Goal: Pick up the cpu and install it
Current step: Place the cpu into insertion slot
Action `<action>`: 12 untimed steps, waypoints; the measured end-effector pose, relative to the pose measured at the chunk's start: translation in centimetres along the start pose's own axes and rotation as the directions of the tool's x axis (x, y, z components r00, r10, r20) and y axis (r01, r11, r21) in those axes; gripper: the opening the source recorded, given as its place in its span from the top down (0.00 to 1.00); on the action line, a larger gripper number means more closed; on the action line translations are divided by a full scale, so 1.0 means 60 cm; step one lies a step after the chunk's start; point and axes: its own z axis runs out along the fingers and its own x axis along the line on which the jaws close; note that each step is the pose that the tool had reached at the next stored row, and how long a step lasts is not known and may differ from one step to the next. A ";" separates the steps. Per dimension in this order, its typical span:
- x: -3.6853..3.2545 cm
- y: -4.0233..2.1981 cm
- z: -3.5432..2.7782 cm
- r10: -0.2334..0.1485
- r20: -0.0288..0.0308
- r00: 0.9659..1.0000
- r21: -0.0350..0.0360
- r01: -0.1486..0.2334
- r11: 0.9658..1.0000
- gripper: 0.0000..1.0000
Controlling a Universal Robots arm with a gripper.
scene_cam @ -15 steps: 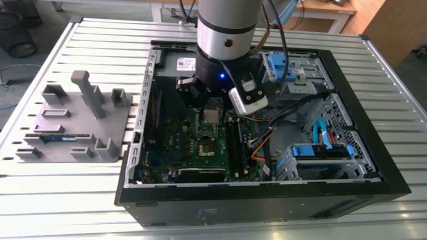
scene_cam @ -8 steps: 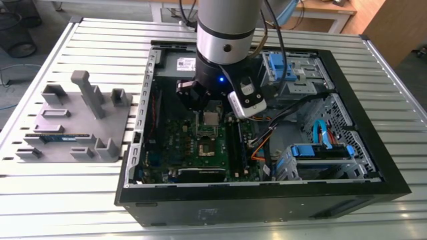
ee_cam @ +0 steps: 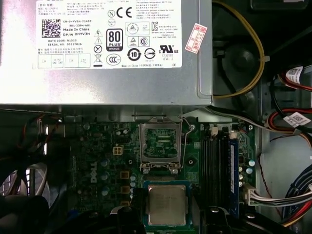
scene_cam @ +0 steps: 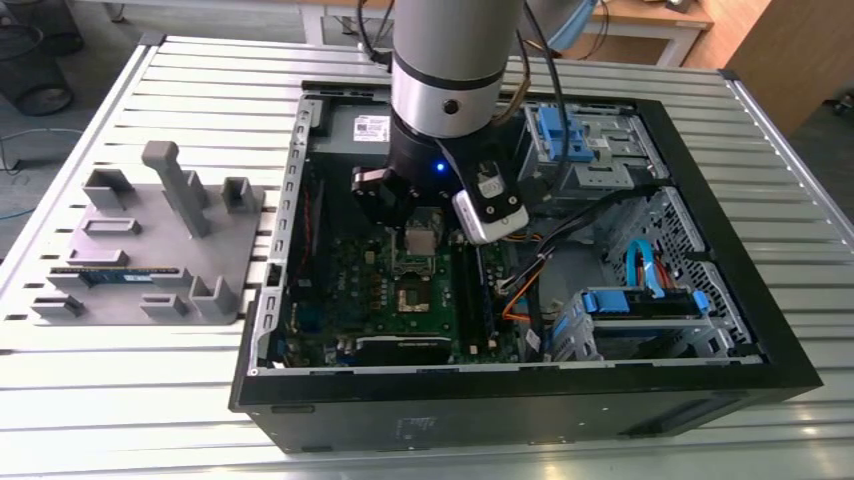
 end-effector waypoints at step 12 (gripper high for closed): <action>0.000 -0.003 0.014 0.000 0.000 1.000 -0.005 0.000 1.000 0.53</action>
